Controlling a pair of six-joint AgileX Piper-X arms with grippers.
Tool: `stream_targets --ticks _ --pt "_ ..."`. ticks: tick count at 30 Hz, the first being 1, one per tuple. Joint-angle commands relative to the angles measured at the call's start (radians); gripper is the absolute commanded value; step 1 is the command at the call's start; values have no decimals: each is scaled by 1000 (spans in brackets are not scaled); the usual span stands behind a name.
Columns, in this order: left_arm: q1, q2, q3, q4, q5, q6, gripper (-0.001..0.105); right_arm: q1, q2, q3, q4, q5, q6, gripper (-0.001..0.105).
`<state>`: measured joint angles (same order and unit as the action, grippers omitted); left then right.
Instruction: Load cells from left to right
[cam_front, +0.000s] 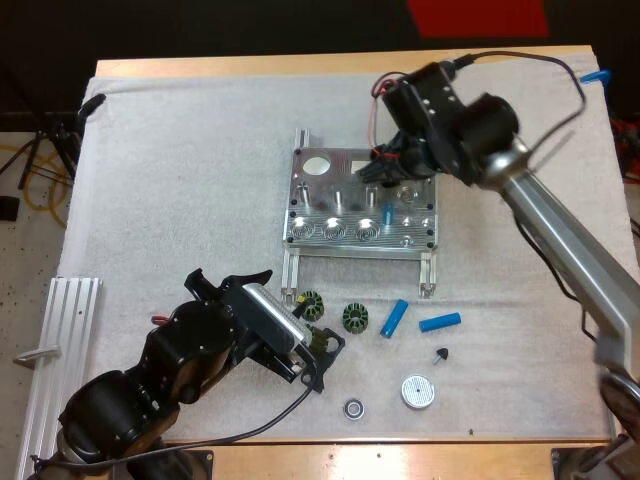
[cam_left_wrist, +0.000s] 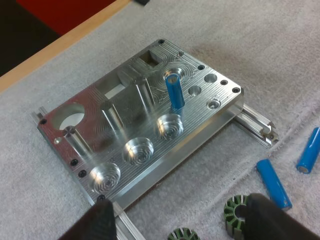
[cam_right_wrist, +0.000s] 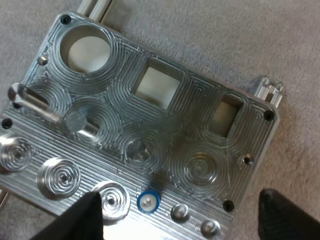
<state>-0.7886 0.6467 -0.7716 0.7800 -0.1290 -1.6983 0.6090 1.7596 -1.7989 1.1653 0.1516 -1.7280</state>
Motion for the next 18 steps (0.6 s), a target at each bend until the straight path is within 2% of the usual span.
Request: stream_targets --ticks 1,18 --pt "1 -4 -2 -9 -1 -3 54 -4 -41 27 -24 4 4 63" --pt "1 -4 -2 -20 3 -1 54 30 -553 482 -80 -1 73 63"
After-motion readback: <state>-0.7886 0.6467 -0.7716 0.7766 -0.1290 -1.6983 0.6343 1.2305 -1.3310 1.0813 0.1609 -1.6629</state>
